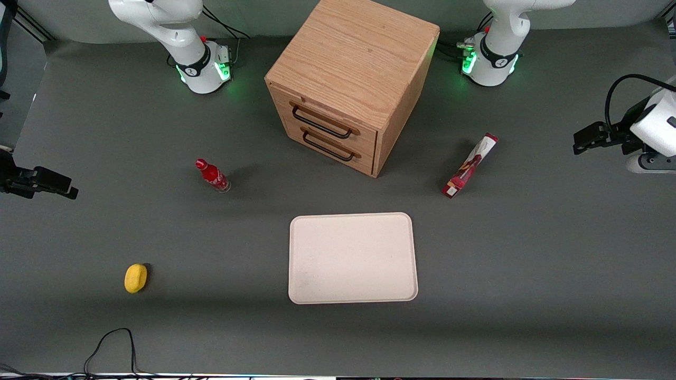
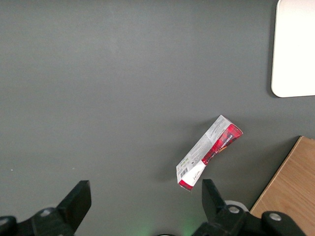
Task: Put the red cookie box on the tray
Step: 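Move the left gripper out toward the red shortbread box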
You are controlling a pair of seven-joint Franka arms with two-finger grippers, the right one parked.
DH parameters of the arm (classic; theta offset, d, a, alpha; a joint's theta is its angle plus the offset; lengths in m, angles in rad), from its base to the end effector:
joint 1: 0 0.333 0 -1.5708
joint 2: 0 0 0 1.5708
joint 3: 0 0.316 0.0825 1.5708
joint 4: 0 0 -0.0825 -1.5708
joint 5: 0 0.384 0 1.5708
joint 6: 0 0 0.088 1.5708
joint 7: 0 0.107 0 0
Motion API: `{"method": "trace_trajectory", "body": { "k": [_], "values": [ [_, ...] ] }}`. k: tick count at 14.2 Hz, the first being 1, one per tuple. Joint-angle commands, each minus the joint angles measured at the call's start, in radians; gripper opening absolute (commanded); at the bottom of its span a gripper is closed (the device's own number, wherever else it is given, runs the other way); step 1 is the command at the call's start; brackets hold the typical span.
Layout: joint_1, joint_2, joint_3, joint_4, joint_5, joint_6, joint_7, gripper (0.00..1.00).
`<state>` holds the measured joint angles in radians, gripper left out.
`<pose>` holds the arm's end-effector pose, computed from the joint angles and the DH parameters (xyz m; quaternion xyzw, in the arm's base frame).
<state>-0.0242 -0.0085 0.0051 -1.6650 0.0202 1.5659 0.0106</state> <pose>0.5474 -0.0083 0.5845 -0.9988 0.0152 0.0452 0.0103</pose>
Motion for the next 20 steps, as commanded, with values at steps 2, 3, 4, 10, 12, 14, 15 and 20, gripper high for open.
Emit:
{"method": "trace_trajectory", "body": {
  "k": [2,3,4,10,12,14,15,20],
  "values": [
    [-0.008,-0.015,0.006,-0.004,-0.003,-0.027,0.037,1.0],
    [-0.006,-0.015,0.004,0.001,-0.005,-0.027,0.04,1.0],
    [-0.006,-0.013,0.006,0.001,-0.005,-0.029,0.037,1.0],
    [-0.037,-0.077,-0.017,-0.088,-0.009,-0.003,-0.006,1.0],
    [-0.081,-0.158,-0.042,-0.207,-0.031,0.061,-0.078,1.0],
    [-0.112,-0.22,-0.082,-0.292,-0.031,0.085,-0.141,1.0],
    [-0.114,-0.253,-0.103,-0.335,-0.033,0.098,-0.144,1.0],
    [-0.147,-0.477,-0.143,-0.594,-0.065,0.158,-0.149,1.0]
  ]
}}
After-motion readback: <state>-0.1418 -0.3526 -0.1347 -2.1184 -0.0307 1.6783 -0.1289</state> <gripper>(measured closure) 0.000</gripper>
